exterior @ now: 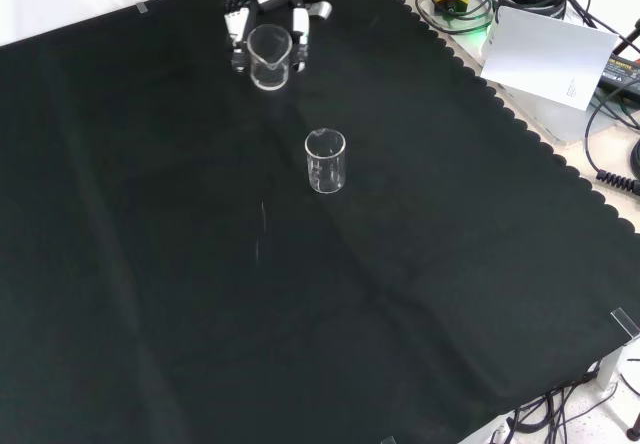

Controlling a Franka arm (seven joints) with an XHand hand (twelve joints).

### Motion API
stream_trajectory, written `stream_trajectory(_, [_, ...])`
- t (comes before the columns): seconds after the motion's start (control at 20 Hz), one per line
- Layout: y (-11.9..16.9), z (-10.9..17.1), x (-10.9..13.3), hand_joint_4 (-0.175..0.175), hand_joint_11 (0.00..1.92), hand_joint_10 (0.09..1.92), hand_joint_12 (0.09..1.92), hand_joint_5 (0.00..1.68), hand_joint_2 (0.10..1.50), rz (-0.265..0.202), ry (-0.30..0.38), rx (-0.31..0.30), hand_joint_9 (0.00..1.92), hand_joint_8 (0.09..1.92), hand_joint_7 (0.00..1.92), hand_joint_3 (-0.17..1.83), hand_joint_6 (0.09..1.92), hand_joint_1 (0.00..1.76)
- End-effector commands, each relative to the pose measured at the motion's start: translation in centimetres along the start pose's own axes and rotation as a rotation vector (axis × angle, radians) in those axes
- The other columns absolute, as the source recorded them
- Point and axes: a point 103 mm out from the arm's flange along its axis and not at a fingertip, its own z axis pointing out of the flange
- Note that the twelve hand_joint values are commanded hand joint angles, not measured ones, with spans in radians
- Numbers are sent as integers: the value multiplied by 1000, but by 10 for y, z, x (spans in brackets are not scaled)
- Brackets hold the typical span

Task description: Pour the water from the handheld beaker into the one on the table.

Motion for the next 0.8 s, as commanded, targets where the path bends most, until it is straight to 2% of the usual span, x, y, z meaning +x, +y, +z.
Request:
stream_trajectory(0.05, [-35, -1, 29, -175, 1475, 189, 518, 1419, 1021, -9, -69, 94, 1768, 87, 1564, -175, 255, 1316])
stream_trajectory(0.25, [-42, 7, 43, -175, 1472, 194, 522, 1418, 1022, -7, -142, 148, 1769, 87, 1564, -175, 258, 1316])
stream_trajectory(0.35, [-42, 13, 48, -100, 1468, 203, 533, 1381, 1021, 7, -178, 179, 1767, 87, 1594, -175, 287, 1309])
stream_trajectory(0.45, [-40, 20, 50, -70, 1466, 208, 539, 1366, 1020, 20, -207, 210, 1768, 87, 1607, -175, 299, 1306])
stream_trajectory(0.65, [-32, 31, 54, -61, 1430, 361, 628, 1351, 1021, 34, -261, 261, 1707, 87, 1615, -175, 325, 1305])
stream_trajectory(0.8, [-26, 36, 55, -61, 1424, 412, 646, 1344, 1022, 45, -292, 294, 1686, 87, 1616, -175, 339, 1304])
